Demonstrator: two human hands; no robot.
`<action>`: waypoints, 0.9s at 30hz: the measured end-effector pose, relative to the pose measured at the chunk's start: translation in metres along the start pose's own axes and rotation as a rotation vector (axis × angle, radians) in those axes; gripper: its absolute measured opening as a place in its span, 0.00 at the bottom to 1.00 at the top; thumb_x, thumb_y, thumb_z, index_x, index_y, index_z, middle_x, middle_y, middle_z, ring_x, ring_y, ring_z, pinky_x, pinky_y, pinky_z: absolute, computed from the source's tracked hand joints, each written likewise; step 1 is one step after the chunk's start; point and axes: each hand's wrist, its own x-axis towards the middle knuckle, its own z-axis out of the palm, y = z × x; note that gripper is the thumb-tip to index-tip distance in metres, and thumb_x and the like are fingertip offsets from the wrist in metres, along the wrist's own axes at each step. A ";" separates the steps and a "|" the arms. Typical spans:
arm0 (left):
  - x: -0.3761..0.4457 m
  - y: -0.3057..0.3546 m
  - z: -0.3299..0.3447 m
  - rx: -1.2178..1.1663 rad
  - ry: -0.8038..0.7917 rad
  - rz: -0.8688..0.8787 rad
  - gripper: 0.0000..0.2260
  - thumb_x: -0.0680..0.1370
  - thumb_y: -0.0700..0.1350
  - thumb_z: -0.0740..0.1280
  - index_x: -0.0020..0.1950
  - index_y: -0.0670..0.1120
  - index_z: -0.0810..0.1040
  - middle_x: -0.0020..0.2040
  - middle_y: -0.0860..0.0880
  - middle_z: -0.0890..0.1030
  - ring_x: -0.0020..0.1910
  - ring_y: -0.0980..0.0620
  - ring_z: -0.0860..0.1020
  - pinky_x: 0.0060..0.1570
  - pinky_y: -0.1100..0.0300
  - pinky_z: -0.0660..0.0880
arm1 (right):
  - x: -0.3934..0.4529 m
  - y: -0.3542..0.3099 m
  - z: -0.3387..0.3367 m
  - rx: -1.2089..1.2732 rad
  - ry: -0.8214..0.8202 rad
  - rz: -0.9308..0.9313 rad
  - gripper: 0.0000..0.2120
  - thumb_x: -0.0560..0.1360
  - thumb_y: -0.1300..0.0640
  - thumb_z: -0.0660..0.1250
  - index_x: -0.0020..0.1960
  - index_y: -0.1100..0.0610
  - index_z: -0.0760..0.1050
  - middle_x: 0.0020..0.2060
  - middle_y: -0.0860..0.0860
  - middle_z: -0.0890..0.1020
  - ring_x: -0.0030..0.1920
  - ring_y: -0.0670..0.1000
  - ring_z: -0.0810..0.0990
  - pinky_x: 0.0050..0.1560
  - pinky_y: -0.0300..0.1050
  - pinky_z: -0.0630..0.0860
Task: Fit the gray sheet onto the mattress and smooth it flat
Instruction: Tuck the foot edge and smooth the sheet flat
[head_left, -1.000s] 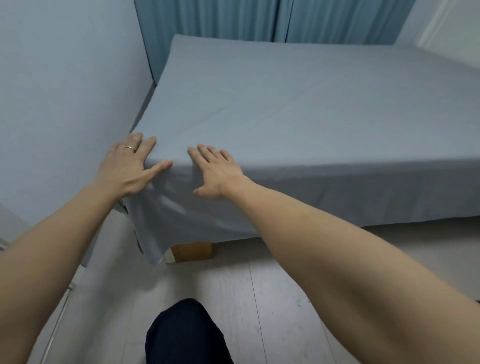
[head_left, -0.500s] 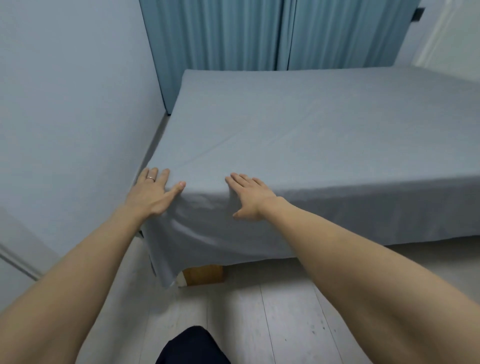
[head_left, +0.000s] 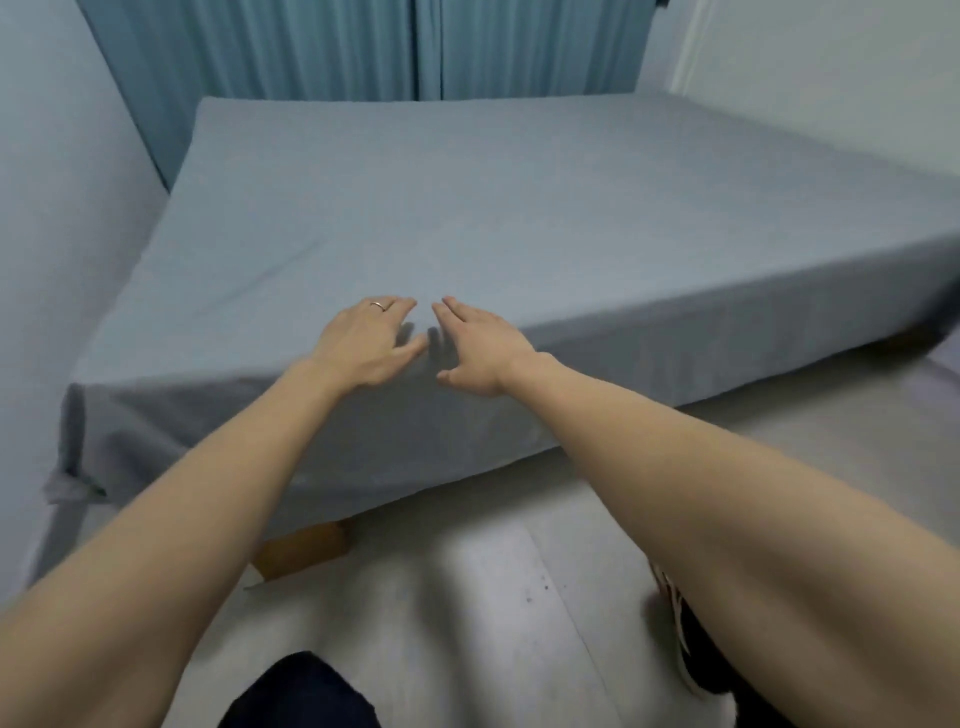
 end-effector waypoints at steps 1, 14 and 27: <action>0.012 0.016 0.005 -0.011 -0.018 0.039 0.28 0.80 0.61 0.57 0.76 0.48 0.64 0.75 0.47 0.67 0.74 0.46 0.64 0.70 0.50 0.63 | -0.011 0.020 -0.006 -0.006 0.012 0.046 0.44 0.75 0.45 0.68 0.80 0.56 0.47 0.80 0.53 0.52 0.78 0.54 0.56 0.77 0.48 0.55; 0.052 0.035 0.019 0.077 -0.035 0.090 0.29 0.77 0.65 0.61 0.74 0.50 0.67 0.73 0.48 0.69 0.73 0.45 0.65 0.67 0.47 0.65 | -0.047 0.104 -0.018 0.024 0.035 0.260 0.31 0.77 0.49 0.64 0.77 0.56 0.60 0.75 0.52 0.65 0.72 0.56 0.67 0.66 0.54 0.71; 0.029 -0.012 0.039 0.225 -0.082 0.058 0.37 0.73 0.75 0.46 0.79 0.62 0.48 0.80 0.53 0.55 0.79 0.52 0.51 0.75 0.51 0.51 | -0.001 0.104 0.025 -0.013 0.001 0.048 0.40 0.75 0.49 0.68 0.80 0.48 0.49 0.80 0.48 0.53 0.79 0.51 0.51 0.78 0.48 0.52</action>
